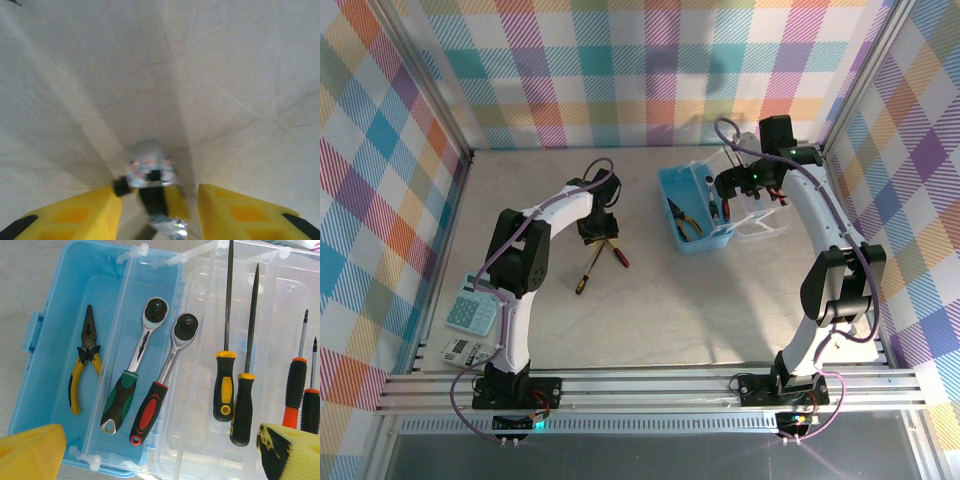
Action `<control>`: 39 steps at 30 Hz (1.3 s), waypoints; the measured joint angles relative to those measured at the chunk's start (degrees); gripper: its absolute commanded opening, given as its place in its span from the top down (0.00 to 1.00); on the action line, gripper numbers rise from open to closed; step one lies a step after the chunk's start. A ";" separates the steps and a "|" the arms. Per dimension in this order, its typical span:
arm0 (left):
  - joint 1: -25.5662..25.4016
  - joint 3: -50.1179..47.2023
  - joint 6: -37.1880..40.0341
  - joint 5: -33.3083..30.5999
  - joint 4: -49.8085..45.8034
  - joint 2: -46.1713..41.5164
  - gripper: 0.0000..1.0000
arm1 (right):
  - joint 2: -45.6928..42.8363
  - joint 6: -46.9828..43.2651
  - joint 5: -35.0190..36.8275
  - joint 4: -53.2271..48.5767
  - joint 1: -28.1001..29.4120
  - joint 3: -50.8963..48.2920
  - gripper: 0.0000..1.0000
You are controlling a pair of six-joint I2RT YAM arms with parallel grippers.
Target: Pack the tool kit
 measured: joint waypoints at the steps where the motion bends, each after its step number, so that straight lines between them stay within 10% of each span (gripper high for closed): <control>1: 0.04 0.22 0.42 0.07 -0.20 0.09 0.56 | 0.00 0.00 0.00 0.00 0.00 0.00 0.02; 15: 0.85 1.14 2.95 -0.37 -2.49 0.42 1.00 | 0.00 0.00 0.02 -0.87 0.00 0.07 0.02; 28: 1.84 3.74 6.73 0.28 -6.23 -2.01 1.00 | -4.94 1.40 -5.75 -3.61 5.25 0.76 0.01; 39: 1.90 8.46 0.87 27.85 5.68 -13.00 1.00 | -10.16 16.55 -23.82 8.83 15.06 -10.25 0.01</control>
